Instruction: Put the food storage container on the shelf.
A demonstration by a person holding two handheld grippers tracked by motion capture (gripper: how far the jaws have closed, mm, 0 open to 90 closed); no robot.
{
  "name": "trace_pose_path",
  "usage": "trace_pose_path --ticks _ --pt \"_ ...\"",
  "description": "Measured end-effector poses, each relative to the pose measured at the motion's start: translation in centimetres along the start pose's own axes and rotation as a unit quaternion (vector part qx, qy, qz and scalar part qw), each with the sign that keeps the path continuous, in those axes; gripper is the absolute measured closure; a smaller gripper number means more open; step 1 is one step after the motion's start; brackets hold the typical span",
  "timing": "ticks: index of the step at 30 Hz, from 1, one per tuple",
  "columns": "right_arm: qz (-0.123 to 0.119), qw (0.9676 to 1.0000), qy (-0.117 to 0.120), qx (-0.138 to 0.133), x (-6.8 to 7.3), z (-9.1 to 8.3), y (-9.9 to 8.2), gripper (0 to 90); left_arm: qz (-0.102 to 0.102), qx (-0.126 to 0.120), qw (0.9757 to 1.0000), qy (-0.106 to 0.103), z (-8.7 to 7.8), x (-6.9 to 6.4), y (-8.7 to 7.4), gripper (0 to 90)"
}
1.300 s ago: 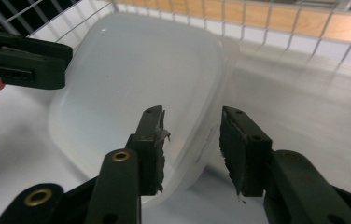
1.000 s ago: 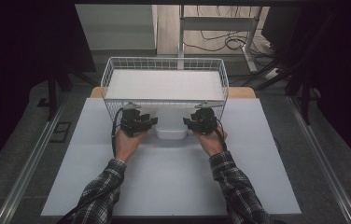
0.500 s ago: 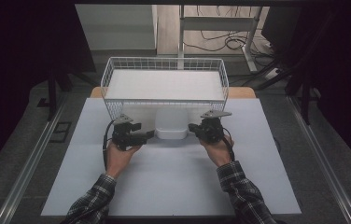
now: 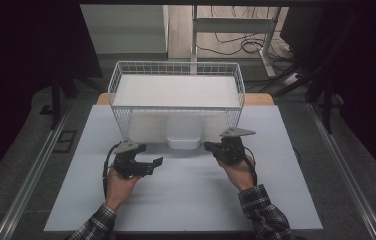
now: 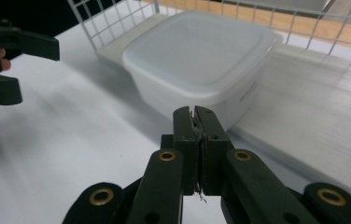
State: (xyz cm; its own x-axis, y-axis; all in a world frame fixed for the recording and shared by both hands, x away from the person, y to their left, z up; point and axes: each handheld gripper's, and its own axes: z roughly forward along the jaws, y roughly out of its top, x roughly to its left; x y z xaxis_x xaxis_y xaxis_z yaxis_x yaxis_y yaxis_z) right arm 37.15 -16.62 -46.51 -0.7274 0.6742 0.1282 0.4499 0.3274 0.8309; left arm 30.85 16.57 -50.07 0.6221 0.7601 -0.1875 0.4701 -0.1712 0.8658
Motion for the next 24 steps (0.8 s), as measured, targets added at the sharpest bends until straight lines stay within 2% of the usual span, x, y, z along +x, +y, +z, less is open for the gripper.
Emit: trace_pose_path --ticks 4,10,18,24 --pt "-0.016 0.9998 0.007 0.007 0.6 -0.2 -0.4 86.5 0.016 0.003 0.9998 0.014 -1.2 -1.0 -1.4 7.8" --pt "-0.023 0.9994 0.018 0.019 1.3 0.0 -1.0 86.5 0.014 0.004 0.9998 0.015 -3.1 -1.9 -3.6 5.7" --pt "-0.032 0.9984 0.033 0.031 2.5 0.8 -1.5 85.8 0.029 0.014 0.9990 0.029 -4.9 -3.0 -5.2 4.1" --pt "-0.034 0.9981 0.036 0.037 3.0 2.1 -1.4 85.6 0.033 0.014 0.9990 0.026 -5.9 -3.4 -6.0 2.9"
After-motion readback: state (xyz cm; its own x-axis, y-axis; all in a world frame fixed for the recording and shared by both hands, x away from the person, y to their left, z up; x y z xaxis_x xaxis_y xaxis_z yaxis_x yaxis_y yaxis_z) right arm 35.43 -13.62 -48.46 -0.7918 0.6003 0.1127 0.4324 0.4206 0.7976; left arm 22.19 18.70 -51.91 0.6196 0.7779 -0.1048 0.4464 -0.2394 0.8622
